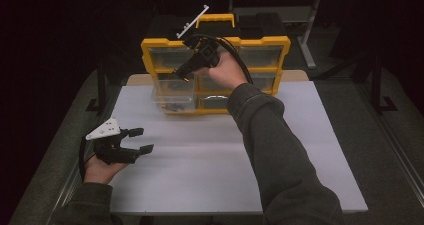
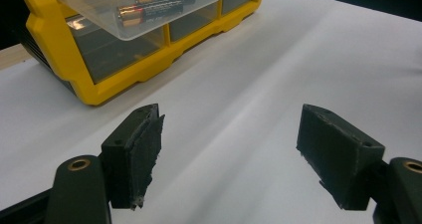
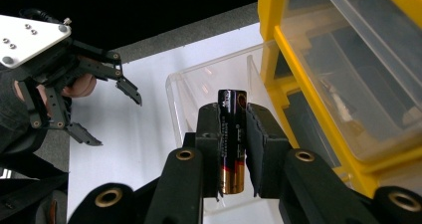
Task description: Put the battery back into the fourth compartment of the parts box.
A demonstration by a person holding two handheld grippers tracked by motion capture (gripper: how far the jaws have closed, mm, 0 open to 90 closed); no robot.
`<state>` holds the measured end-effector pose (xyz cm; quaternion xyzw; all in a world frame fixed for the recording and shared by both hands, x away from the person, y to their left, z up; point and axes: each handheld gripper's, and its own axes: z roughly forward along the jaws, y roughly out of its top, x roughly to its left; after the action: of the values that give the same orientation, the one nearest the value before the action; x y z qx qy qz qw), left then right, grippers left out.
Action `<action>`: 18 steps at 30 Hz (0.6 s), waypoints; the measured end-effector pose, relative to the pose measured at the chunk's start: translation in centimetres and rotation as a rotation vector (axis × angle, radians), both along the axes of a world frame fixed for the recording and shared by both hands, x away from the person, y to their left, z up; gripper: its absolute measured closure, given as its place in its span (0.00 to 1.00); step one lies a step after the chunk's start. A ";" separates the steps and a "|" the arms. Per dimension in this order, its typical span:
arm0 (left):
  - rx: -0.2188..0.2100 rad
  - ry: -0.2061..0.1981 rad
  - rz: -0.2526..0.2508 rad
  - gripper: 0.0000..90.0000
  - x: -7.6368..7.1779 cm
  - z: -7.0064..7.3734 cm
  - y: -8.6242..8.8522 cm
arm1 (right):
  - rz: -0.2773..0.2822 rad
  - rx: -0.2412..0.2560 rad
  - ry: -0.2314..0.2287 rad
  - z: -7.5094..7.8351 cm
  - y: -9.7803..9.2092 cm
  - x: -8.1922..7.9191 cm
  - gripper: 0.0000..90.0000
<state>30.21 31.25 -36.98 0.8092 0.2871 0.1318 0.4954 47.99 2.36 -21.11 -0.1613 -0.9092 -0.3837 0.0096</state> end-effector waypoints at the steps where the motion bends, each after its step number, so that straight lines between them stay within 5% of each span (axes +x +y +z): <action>1: 0.002 -0.003 -0.002 0.28 0.0 0.0 0.0 | 0.002 0.003 -0.003 0.0 0.1 0.0 0.84; 18: -0.005 -0.012 0.003 0.28 -0.1 0.0 0.1 | 0.018 -0.004 0.006 -1.2 1.9 0.4 0.84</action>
<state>30.14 31.40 -36.93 0.8069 0.2856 0.1364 0.4987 48.40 4.30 -22.35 -0.1543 -0.9114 -0.3812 0.0156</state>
